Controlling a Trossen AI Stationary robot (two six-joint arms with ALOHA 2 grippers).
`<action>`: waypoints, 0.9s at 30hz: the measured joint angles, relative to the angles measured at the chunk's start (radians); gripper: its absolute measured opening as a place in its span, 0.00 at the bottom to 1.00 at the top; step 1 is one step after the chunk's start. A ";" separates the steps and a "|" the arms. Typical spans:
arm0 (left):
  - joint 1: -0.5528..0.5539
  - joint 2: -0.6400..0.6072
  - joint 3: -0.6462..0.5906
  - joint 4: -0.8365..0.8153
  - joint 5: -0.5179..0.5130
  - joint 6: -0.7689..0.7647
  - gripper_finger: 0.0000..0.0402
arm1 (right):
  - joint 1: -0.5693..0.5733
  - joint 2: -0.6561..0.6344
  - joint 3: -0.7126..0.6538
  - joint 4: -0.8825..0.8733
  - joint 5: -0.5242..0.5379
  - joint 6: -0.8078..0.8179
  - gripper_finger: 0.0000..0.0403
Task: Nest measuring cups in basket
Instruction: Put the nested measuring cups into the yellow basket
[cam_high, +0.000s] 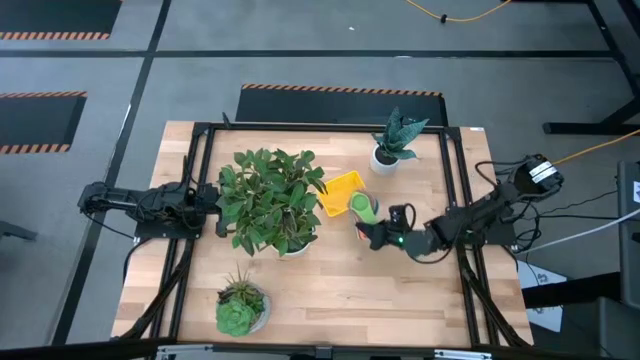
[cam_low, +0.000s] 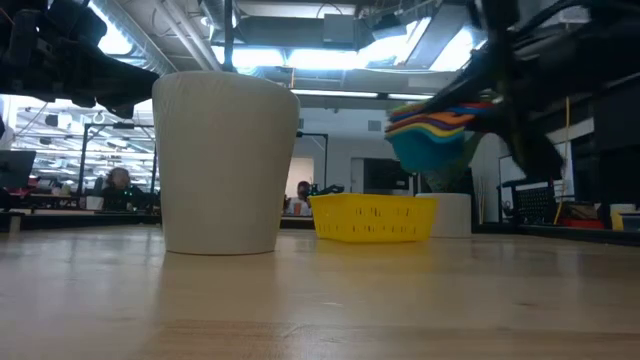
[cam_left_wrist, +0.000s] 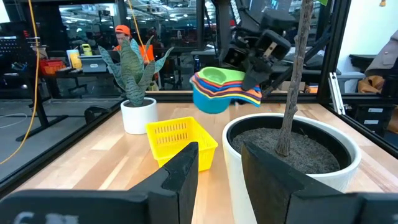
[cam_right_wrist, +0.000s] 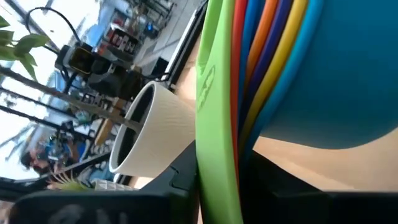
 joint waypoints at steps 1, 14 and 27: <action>0.000 0.000 0.000 0.000 0.000 0.000 0.29 | -0.028 -0.006 0.000 0.002 -0.041 -0.023 0.19; 0.000 0.000 0.000 0.000 0.000 0.000 0.29 | -0.382 -0.012 0.000 0.095 -0.608 -0.200 0.19; 0.000 0.000 0.000 0.000 0.000 0.000 0.29 | -0.475 0.068 0.000 0.164 -0.766 -0.227 0.19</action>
